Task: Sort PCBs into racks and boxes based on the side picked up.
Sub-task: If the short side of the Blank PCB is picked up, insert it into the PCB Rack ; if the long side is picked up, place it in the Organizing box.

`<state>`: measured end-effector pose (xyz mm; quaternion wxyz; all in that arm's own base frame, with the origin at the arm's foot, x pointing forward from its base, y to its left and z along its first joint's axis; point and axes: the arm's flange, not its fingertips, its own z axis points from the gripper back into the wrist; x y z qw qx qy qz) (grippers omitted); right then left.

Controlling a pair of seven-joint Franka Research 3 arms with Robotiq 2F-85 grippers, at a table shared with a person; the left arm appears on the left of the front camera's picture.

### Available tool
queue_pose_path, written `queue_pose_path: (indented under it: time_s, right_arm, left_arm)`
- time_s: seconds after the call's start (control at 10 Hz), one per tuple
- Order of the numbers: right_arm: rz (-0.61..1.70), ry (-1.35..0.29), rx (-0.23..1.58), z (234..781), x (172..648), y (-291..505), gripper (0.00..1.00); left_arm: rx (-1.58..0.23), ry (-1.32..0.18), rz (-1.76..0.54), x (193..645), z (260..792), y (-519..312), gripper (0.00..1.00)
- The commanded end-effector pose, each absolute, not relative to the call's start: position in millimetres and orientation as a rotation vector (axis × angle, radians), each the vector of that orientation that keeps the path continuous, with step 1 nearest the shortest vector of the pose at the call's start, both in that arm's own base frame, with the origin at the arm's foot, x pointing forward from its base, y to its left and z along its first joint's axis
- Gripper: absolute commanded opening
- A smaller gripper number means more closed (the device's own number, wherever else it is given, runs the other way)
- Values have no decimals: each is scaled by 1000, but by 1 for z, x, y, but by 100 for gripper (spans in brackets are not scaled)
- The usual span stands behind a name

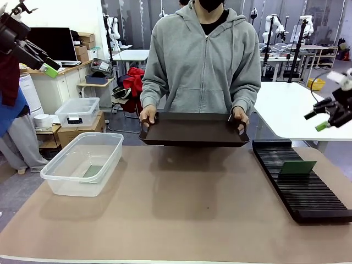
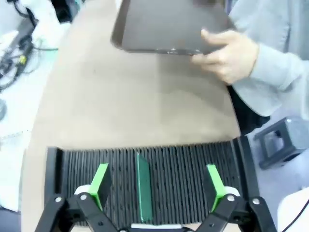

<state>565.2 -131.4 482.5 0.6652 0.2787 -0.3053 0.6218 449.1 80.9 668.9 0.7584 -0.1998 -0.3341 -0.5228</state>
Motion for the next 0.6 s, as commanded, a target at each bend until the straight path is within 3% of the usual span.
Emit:
queue_pose_path:
  time_s: [0.0, 0.5]
  right_arm:
    - [1346, -675, 595, 519, 543, -99, 100]
    - [1103, -641, 488, 603, 492, -70, 100]
  left_arm:
    - [-432, -725, -1138, 449, 669, 81, 100]
    - [-432, -725, -1138, 449, 669, 81, 100]
